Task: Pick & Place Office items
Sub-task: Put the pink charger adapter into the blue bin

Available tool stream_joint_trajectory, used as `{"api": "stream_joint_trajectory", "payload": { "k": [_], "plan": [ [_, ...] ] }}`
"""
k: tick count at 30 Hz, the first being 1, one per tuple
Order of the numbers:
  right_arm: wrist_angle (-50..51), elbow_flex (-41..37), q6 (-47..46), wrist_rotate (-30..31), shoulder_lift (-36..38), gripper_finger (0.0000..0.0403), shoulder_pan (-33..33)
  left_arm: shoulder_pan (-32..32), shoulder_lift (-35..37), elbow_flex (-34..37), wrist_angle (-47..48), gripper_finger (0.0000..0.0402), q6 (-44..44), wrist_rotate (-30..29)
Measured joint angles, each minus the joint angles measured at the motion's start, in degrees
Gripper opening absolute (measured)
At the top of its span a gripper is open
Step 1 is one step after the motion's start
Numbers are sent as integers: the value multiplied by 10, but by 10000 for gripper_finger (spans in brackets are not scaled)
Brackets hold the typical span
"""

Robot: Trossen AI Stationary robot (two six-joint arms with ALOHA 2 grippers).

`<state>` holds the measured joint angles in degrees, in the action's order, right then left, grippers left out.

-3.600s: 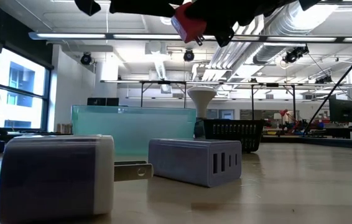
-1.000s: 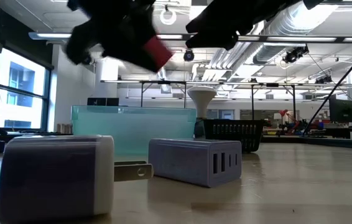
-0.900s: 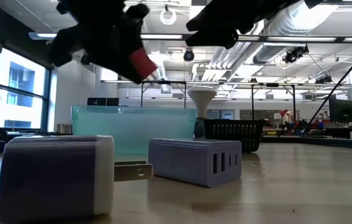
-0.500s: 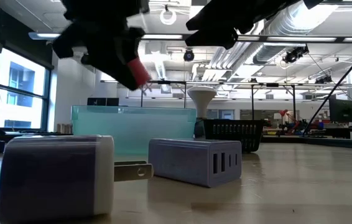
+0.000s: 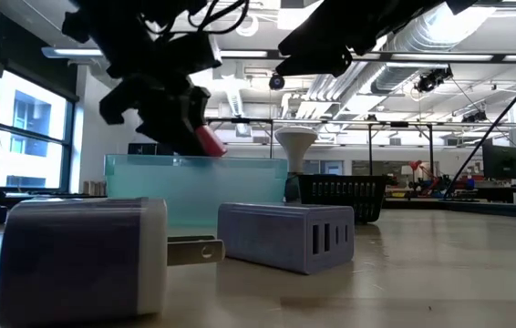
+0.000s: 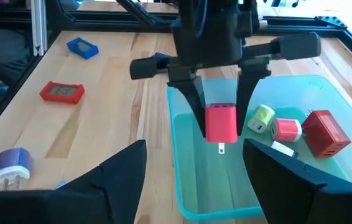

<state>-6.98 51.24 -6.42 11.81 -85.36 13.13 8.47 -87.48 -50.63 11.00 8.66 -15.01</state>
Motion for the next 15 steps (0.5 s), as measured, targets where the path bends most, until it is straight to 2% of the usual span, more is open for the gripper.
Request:
{"api": "stream_joint_trajectory", "payload": {
  "k": [5, 15],
  "plan": [
    [0, 0, 1, 0, 0, 255, 0, -1, 0, 31, -28, 148, -10, 0],
    [-1, 0, 2, 0, 0, 255, 0, -2, 0, 34, -35, 150, -18, 0]
  ]
}}
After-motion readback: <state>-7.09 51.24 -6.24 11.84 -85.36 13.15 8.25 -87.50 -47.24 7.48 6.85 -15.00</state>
